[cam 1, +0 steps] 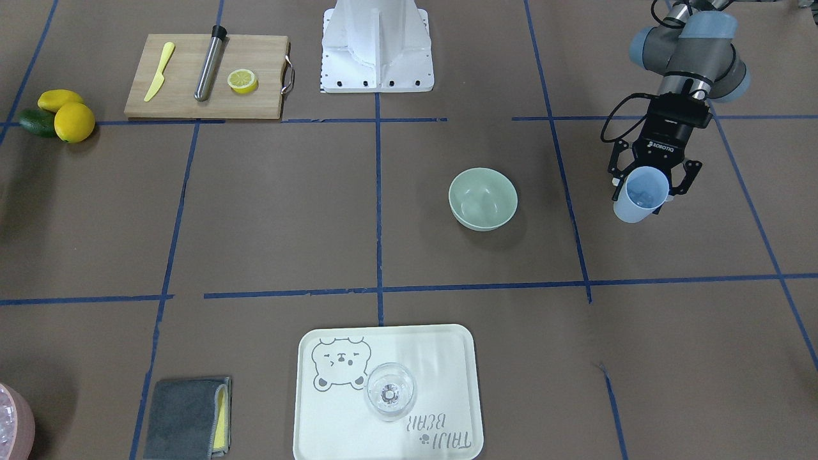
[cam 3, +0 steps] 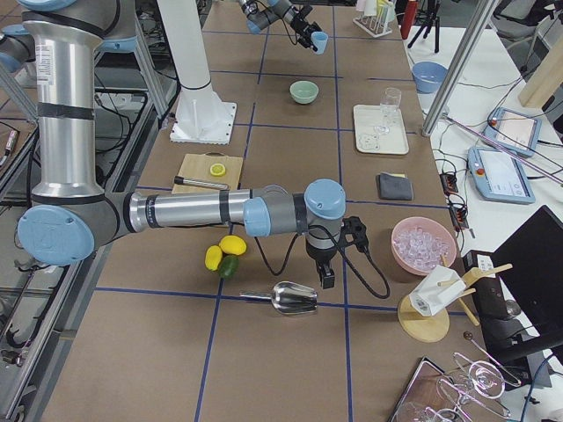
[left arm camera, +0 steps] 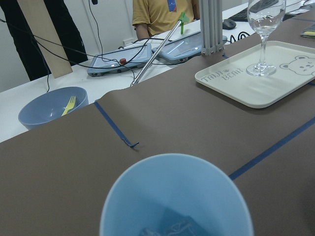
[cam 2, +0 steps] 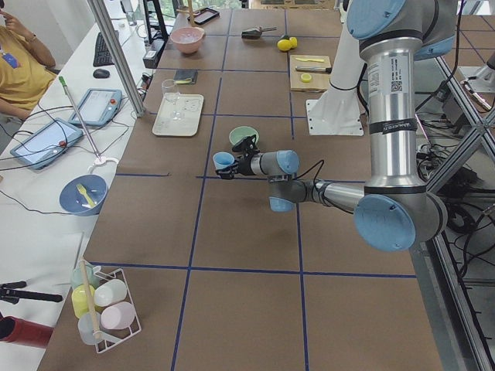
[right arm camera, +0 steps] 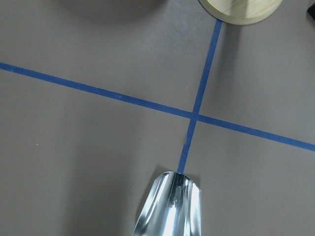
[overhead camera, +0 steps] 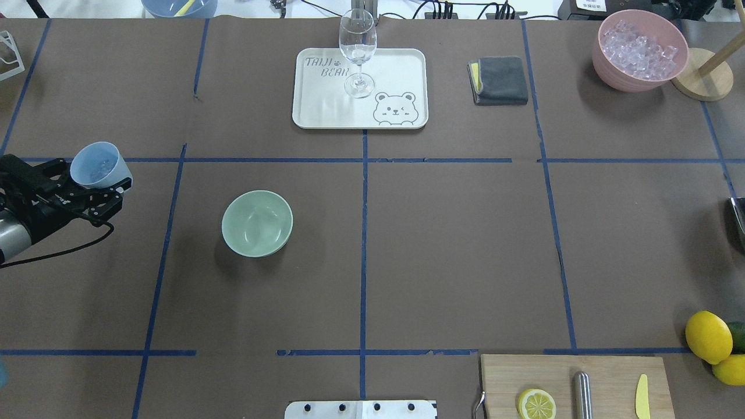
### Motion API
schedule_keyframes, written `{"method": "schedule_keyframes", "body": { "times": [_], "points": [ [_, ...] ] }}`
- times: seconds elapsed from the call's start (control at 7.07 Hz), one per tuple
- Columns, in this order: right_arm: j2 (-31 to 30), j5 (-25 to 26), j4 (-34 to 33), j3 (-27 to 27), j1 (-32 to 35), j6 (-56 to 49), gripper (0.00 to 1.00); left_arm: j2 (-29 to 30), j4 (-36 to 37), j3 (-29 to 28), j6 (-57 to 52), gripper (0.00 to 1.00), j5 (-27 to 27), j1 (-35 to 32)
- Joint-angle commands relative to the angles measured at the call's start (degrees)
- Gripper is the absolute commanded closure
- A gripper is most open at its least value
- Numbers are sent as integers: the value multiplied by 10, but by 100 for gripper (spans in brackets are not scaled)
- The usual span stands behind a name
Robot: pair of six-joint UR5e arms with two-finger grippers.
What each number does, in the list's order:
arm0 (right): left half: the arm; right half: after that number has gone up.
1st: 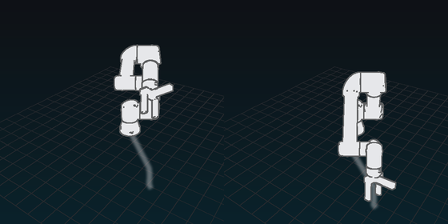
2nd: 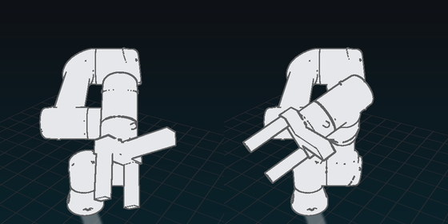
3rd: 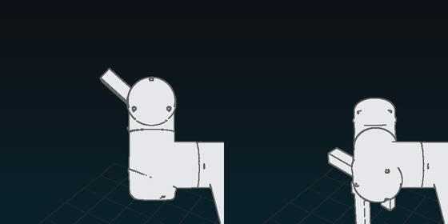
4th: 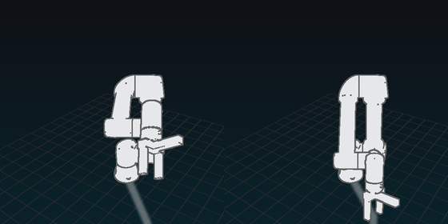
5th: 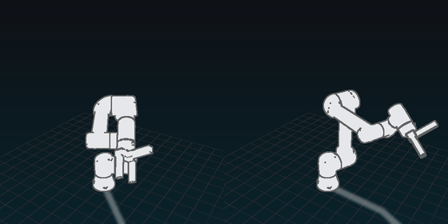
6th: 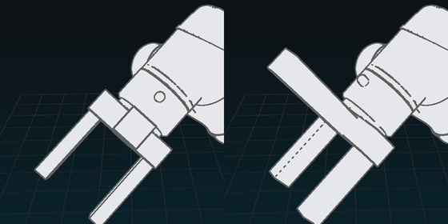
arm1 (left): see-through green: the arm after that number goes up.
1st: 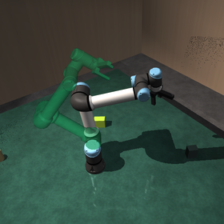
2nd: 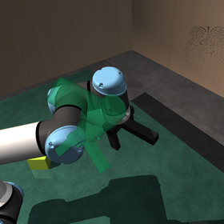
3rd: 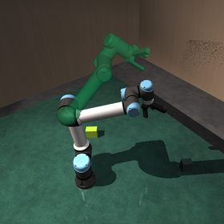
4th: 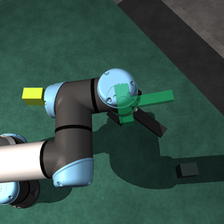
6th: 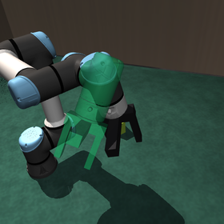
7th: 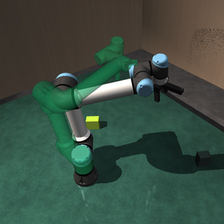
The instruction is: Pour ice into bowl
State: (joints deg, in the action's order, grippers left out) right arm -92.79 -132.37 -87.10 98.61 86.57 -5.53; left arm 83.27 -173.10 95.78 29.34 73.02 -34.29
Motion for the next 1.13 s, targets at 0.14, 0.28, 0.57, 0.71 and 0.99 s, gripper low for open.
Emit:
{"method": "schedule_keyframes", "body": {
  "times": [0.14,0.28,0.57,0.71,0.99],
  "points": [
    [-2,0,0,0,2,0,0,43,17,-1,-153,100,-6,1],
    [-2,0,0,-1,3,0,0,70,54,0,-156,100,-8,1],
    [-3,1,0,-1,5,0,0,122,148,0,-162,100,-80,5],
    [-4,1,0,-1,6,0,0,141,174,0,-215,100,-117,12],
    [-6,0,-1,-1,8,1,0,157,176,-5,-297,100,-184,44]
  ]
}}
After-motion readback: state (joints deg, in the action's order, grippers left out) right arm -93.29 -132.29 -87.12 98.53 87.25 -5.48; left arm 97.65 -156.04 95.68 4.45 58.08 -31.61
